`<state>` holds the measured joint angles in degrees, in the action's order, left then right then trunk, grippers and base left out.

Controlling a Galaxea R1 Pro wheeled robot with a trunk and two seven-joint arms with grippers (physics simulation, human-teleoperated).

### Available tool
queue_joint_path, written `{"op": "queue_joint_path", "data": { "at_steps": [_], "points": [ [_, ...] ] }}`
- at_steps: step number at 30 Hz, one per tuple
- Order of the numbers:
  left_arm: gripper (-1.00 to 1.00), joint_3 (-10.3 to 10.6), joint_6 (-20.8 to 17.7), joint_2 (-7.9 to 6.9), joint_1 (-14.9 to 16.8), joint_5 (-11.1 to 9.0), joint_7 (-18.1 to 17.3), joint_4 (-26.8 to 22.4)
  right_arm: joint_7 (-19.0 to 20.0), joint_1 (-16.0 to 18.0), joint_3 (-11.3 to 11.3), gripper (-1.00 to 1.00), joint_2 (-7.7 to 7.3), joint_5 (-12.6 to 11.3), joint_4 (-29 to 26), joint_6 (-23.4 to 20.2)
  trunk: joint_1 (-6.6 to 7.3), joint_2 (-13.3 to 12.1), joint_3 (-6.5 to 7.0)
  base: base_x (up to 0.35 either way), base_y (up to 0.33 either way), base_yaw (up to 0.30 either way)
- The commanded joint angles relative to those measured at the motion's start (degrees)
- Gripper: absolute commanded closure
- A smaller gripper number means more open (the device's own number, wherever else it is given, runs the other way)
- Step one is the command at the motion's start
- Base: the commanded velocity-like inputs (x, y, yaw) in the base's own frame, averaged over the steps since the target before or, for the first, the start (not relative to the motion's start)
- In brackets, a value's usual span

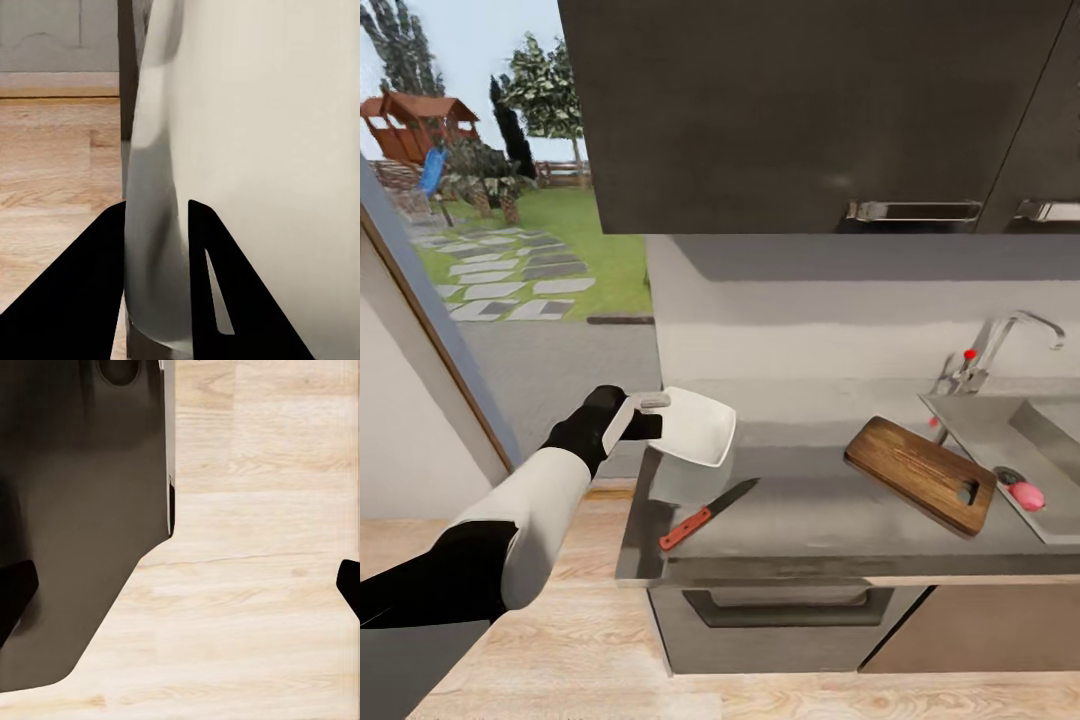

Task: In the kitchen, take the Vidalia onion out of the sink, dice it on the chopping board with the paring knife, put the diced onion into the bowl on the countertop, then place both the paring knife and the chopping board into the sink.

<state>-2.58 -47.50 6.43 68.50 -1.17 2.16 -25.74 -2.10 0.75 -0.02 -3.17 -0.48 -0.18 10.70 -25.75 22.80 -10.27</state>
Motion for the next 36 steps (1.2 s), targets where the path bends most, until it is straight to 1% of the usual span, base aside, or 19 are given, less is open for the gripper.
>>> {"op": "queue_joint_path", "data": {
  "at_steps": [1,2,3,4,5,6,7,8,12,16,21,24,29,36],
  "points": [
    [1.00,-0.4,-0.3,0.03,0.1,-0.2,-0.5,0.0,-0.1,0.0,0.0,-1.00,0.00,0.0,0.1,0.2,-0.03,0.1,-0.11,0.000,-0.053,0.023],
    [1.00,-0.4,-0.3,0.02,0.1,-0.2,-1.2,0.0,-0.1,0.0,0.0,-1.00,0.00,0.0,0.1,0.2,-0.03,0.1,-0.11,0.000,-0.042,0.019],
    [1.00,-0.6,-0.4,-0.01,0.1,-0.2,-3.2,0.0,-0.1,0.0,0.0,-1.00,0.00,0.0,0.0,0.2,-0.03,0.1,-0.11,0.000,-0.027,0.012],
    [1.00,-1.2,-0.4,-0.34,0.1,-0.2,-11.3,0.1,-0.1,0.0,0.0,-1.00,0.00,0.0,0.0,0.2,-0.03,0.1,-0.11,0.000,-0.009,0.004],
    [1.00,-1.3,-0.4,-0.45,0.1,-0.2,-13.1,0.1,-0.1,0.0,0.0,-1.00,0.00,0.0,0.0,0.2,-0.03,0.1,-0.11,0.000,-0.007,0.003],
    [1.00,-1.4,-0.5,-0.67,0.1,-0.2,-16.1,0.1,-0.1,0.0,0.0,-1.00,0.00,0.0,0.1,0.2,-0.03,0.1,-0.11,0.000,-0.005,0.002],
    [1.00,-1.4,-0.4,-0.90,0.1,-0.2,-18.2,0.2,-0.1,0.0,0.0,-1.00,0.00,0.0,0.1,0.2,-0.03,0.1,-0.11,0.000,-0.003,0.001],
    [1.00,-1.5,-0.4,-1.06,0.1,-0.2,-19.5,0.3,-0.1,0.0,0.0,-1.00,0.00,0.0,0.1,0.2,-0.03,0.1,-0.11,0.000,-0.002,0.001],
    [1.00,-1.5,-0.9,-1.26,0.1,-0.2,-21.3,0.5,-0.1,0.0,0.0,-1.00,0.00,0.0,0.1,0.2,-0.03,0.1,-0.11,0.000,0.000,0.000],
    [1.00,-1.6,-1.3,-2.19,0.1,-0.2,-21.8,0.6,-0.1,0.0,0.0,-1.00,0.00,0.0,0.1,0.2,-0.03,0.1,-0.11,0.000,0.000,0.000],
    [1.00,-1.7,-1.4,-4.31,0.0,-0.2,-22.0,3.4,-0.1,0.0,0.0,-1.00,0.00,0.0,0.1,0.2,-0.03,0.1,-0.11,0.000,0.000,0.003],
    [1.00,-1.7,-1.4,-4.97,0.0,-0.2,-22.0,4.1,-0.1,0.0,0.0,-1.00,0.00,0.0,0.0,0.2,-0.03,0.1,-0.11,0.000,0.000,0.121],
    [1.00,-1.7,-1.2,-5.18,0.0,-0.2,-22.0,4.4,-0.1,0.0,0.0,-1.00,0.00,0.0,0.1,0.2,-0.03,0.1,-0.11,0.000,0.000,0.205],
    [1.00,-2.4,-0.9,-4.53,-0.1,-0.3,-21.9,4.5,-0.1,0.0,0.0,-1.00,0.00,0.0,0.1,0.2,-0.03,0.1,-0.11,0.000,0.000,0.118]
  ]
}}
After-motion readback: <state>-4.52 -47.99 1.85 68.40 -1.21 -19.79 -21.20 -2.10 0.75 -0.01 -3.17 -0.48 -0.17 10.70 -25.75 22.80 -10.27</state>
